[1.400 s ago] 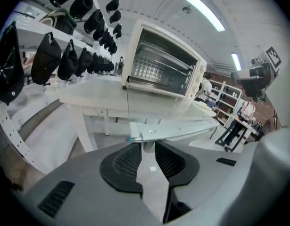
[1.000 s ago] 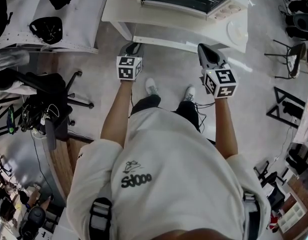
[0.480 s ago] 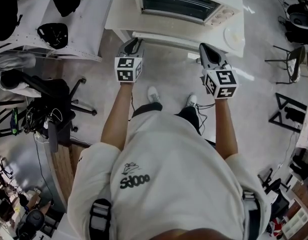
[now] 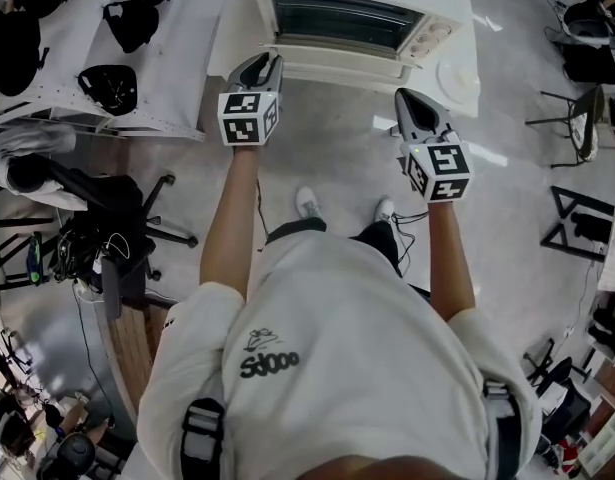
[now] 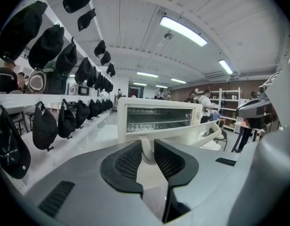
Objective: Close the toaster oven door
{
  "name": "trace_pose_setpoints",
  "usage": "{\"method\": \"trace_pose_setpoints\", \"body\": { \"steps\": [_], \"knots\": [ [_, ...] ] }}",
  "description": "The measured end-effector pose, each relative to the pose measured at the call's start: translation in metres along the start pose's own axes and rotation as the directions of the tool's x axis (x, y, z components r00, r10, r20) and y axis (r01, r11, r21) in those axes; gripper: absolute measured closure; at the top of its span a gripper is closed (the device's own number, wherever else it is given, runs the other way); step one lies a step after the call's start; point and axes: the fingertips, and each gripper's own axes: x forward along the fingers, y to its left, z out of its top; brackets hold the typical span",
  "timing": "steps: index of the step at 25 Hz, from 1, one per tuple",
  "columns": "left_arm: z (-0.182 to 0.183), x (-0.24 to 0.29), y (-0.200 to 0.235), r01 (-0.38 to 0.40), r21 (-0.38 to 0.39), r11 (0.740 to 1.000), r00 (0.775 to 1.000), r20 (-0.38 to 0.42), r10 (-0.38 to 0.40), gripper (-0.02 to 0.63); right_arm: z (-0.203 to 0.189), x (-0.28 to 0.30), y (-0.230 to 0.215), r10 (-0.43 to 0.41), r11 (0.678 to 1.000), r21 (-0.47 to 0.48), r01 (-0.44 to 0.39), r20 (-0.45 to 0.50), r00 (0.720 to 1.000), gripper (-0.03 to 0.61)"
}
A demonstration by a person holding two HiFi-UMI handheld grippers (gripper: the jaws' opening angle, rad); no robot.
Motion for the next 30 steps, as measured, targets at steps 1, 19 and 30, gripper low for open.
{"method": "trace_pose_setpoints", "body": {
  "steps": [1,19,30],
  "knots": [
    [0.005,0.002,0.002,-0.001,0.006,1.000,1.000,0.005,0.001,0.526,0.002,-0.001,0.000,-0.003,1.000,0.001,0.003,0.004,1.000,0.569],
    [0.090,0.077,0.032,-0.079,0.049,0.996,0.993,0.088,0.075,0.529,0.006,-0.010,-0.033,-0.084,0.996,0.031,0.084,-0.004,0.996,0.569],
    [0.093,0.082,0.032,-0.041,0.061,0.997,0.998,0.053,0.038,0.529,0.020,-0.002,-0.042,-0.074,0.996,0.041,0.073,0.022,0.997,0.569]
  ]
}}
